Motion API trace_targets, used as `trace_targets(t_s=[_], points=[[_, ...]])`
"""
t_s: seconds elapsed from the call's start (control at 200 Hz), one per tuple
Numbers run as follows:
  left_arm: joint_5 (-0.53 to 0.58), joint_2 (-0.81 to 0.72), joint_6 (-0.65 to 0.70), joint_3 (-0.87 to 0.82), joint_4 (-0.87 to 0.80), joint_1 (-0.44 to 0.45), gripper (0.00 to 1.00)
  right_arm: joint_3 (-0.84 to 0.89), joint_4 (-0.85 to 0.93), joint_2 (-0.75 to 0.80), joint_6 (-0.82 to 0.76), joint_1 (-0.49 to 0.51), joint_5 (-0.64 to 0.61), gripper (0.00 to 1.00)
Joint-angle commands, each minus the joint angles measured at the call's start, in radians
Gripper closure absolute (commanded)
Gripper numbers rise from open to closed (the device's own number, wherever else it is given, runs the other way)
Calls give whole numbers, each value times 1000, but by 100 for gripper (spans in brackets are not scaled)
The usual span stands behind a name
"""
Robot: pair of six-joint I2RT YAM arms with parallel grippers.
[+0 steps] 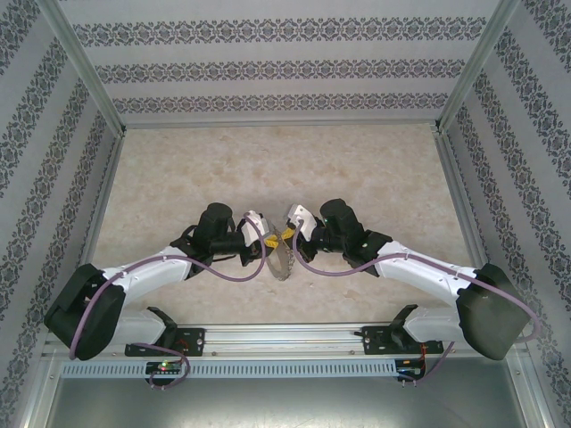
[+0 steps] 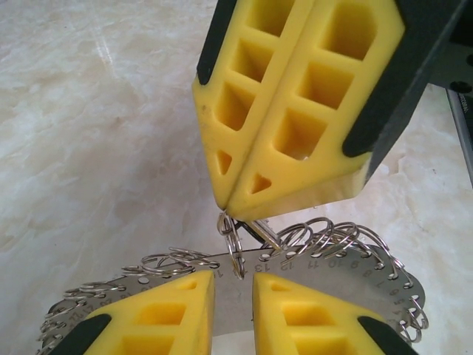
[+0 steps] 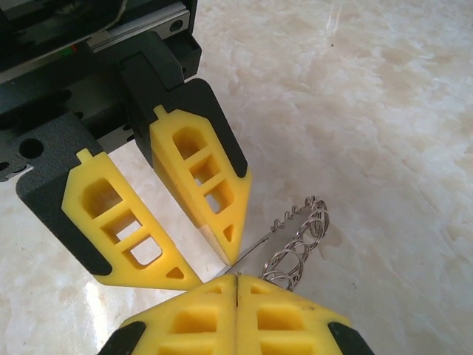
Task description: Put the keys on the keyring
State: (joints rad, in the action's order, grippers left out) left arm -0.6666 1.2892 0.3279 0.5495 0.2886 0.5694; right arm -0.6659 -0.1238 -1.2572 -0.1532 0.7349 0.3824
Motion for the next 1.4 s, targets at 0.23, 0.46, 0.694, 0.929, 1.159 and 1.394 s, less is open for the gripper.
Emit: trace_targets(t_s=[0.23, 0.46, 0.694, 0.929, 1.159, 1.394], points=[[-29, 2, 2, 16, 15, 13, 76, -29, -9, 15, -12, -3, 36, 100], [-30, 24, 3, 33, 22, 12, 76, -32, -4, 10, -14, -2, 49, 100], [-34, 27, 5, 42, 33, 14, 75, -34, -4, 4, -14, -2, 56, 100], [-36, 35, 3, 48, 36, 17, 75, -37, -1, 2, -16, -2, 63, 100], [-40, 45, 3, 59, 35, 21, 75, -44, 1, -6, -16, -2, 84, 100], [-48, 56, 8, 65, 28, 23, 76, -52, 5, -15, -16, 1, 99, 100]])
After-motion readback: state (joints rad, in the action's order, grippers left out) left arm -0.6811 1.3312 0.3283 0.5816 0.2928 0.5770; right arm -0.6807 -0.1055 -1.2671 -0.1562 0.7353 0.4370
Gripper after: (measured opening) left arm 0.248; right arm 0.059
